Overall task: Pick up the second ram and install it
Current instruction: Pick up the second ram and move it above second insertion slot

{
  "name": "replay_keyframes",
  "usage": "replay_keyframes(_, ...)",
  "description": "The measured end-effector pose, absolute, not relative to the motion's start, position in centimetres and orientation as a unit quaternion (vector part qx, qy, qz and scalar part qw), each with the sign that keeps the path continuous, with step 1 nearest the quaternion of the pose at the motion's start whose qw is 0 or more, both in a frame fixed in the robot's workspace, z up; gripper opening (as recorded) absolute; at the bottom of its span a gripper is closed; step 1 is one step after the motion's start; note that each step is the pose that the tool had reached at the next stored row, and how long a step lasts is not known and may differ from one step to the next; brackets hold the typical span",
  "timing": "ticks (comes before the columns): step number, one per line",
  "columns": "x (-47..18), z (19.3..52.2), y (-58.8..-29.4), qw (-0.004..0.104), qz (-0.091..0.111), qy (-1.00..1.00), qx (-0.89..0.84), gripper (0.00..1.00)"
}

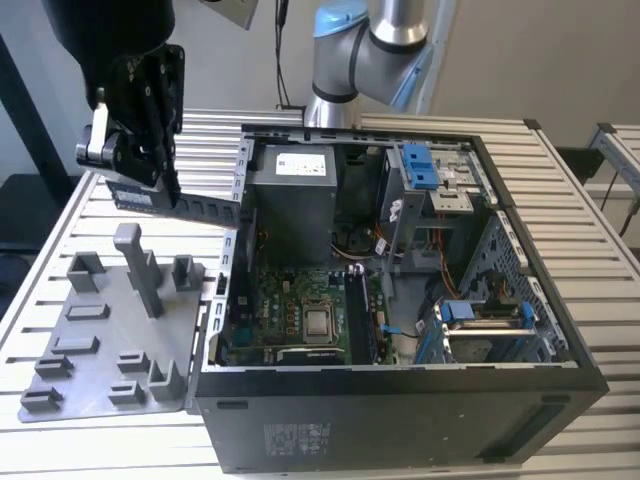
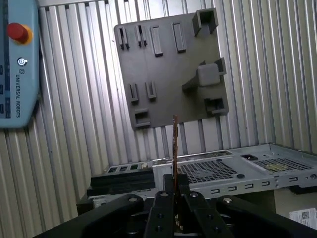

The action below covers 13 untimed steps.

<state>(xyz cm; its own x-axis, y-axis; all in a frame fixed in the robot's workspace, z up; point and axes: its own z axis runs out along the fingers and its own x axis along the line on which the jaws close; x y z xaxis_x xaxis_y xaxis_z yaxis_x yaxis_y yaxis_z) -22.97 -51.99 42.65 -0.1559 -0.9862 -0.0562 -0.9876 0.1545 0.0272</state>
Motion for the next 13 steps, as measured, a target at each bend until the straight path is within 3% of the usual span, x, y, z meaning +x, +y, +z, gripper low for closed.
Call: replay_keyframes(13, -19.8, 42.7, -52.0, 0.012, 0.029, 0.76, -0.65, 0.14)
